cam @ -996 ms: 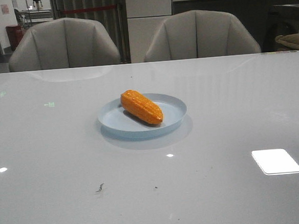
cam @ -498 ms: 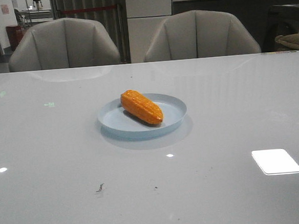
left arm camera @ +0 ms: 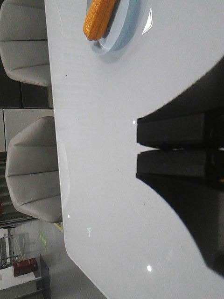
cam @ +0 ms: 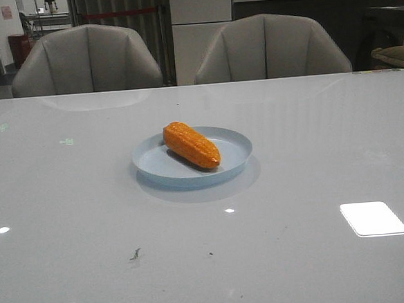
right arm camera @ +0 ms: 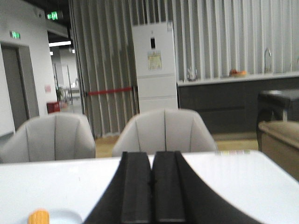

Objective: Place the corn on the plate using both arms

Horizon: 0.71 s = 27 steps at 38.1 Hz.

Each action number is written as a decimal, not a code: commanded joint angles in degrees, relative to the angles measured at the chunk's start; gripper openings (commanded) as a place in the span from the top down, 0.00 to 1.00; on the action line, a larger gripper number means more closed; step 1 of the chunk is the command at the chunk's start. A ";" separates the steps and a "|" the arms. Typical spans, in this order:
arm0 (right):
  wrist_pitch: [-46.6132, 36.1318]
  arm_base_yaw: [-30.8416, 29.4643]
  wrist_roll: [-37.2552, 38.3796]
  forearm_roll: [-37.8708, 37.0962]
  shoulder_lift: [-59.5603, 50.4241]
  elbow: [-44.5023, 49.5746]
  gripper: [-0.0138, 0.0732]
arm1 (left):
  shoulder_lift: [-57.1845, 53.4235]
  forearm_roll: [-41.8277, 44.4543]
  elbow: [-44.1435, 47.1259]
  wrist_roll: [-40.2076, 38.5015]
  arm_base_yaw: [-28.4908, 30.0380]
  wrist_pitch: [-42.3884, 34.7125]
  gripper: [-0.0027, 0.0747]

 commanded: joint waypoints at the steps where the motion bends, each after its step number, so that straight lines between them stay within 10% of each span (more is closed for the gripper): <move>1: -5.42 -0.02 -0.06 -0.02 -1.03 2.33 0.76 | -1.12 -0.40 2.18 -0.66 0.06 -4.63 0.84; 27: 3.02 -0.02 -0.06 -0.02 -1.03 7.70 0.76 | -1.12 -0.40 2.18 -0.66 0.06 -4.63 0.84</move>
